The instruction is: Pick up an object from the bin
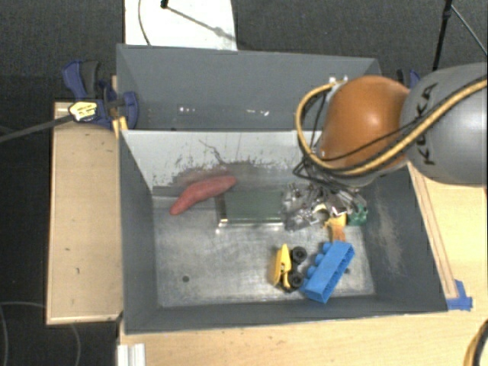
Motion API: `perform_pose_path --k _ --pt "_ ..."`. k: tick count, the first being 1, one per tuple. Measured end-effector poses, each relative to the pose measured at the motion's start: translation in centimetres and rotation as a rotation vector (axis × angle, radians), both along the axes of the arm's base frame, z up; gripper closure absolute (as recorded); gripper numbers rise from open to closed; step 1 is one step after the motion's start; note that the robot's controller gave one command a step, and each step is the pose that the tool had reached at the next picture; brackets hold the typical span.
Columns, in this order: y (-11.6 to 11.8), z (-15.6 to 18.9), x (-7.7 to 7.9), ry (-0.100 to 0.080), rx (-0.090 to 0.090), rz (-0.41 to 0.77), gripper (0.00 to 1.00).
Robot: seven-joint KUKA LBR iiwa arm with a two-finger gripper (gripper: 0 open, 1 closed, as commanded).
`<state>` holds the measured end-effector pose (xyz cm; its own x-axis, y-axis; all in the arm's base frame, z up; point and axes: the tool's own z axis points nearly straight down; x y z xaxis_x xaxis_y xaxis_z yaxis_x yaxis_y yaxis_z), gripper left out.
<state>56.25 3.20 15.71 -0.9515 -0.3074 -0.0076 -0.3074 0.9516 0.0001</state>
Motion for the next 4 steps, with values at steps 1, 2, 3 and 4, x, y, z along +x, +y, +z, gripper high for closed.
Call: perform_pose_path --k 1,2,3,4 --pt "-1.0 -0.7 0.9 0.003 -0.008 0.202 1.0" --pt "0.7 3.5 -1.3 0.013 0.001 0.161 1.0" --pt "-2.8 0.5 -3.4 0.003 -0.002 0.15 0.0" --pt "-3.2 -0.3 -3.7 0.009 -0.002 0.15 0.0"
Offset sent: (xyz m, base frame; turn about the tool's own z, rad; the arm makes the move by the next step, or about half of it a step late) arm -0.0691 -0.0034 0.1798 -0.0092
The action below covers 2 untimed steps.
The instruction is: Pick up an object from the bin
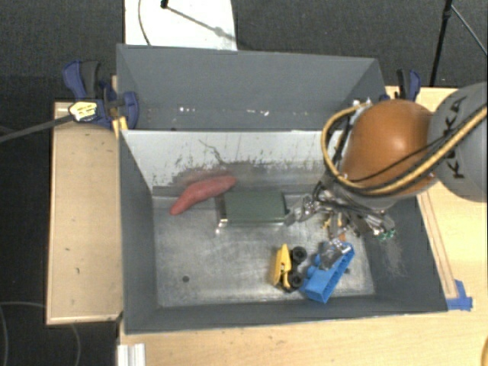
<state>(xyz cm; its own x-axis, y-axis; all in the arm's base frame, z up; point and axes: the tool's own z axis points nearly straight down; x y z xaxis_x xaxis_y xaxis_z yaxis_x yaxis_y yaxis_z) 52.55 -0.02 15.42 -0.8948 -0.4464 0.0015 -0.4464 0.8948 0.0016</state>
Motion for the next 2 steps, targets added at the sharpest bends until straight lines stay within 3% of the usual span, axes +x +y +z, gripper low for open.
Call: perform_pose_path --k 1,2 --pt "-1.9 1.1 1.4 -0.006 0.0 0.163 0.0" --pt "-0.2 -3.3 -0.7 -0.012 -0.002 0.194 0.0"
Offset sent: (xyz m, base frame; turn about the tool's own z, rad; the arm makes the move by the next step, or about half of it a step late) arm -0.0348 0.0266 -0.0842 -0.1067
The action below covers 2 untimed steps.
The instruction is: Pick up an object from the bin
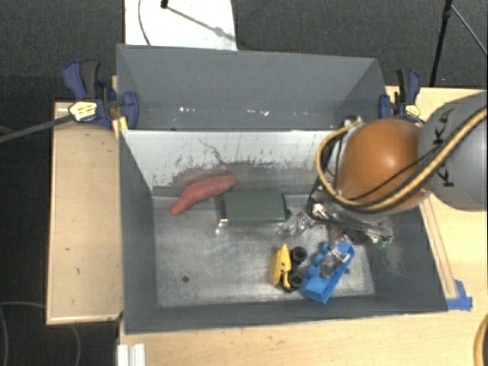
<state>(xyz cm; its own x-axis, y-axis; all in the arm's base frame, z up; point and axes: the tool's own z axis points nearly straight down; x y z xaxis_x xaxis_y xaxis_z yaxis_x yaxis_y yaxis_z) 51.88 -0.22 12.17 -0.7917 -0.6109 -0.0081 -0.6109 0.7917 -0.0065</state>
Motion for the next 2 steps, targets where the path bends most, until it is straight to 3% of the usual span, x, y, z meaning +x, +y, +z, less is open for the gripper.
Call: perform_pose_path --k 1,2 --pt "-0.3 -3.0 -1.5 0.002 0.006 -0.019 0.0" --pt "3.5 -4.5 -3.1 0.005 -0.009 -0.056 1.0"
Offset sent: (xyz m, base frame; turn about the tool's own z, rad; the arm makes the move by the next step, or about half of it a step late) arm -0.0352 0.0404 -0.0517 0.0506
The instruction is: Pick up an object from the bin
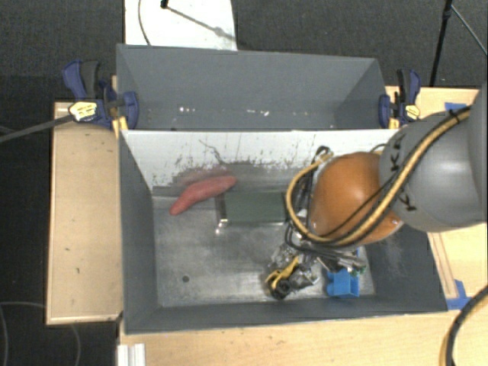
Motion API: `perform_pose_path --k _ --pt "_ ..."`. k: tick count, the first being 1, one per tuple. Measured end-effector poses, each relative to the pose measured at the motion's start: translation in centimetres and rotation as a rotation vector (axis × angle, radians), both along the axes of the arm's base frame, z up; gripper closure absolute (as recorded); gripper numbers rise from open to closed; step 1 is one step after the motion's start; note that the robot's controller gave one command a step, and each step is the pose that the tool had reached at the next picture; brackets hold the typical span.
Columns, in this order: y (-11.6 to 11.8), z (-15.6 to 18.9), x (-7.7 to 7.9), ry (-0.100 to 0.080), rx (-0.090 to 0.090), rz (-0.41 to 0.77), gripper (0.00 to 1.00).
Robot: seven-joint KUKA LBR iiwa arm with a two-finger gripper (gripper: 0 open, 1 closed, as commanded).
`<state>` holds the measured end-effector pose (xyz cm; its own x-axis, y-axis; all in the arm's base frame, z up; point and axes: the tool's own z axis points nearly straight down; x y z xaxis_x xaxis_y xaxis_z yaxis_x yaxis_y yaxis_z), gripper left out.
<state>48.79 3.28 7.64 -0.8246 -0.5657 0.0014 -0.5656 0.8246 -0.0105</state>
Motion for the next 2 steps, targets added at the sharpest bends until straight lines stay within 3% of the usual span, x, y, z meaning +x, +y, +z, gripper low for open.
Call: perform_pose_path --k 1,2 --pt "0.0 0.0 0.0 0.0 0.0 0.0 1.0" --pt "-2.7 17.3 0.2 -0.006 0.01 -0.038 1.0"
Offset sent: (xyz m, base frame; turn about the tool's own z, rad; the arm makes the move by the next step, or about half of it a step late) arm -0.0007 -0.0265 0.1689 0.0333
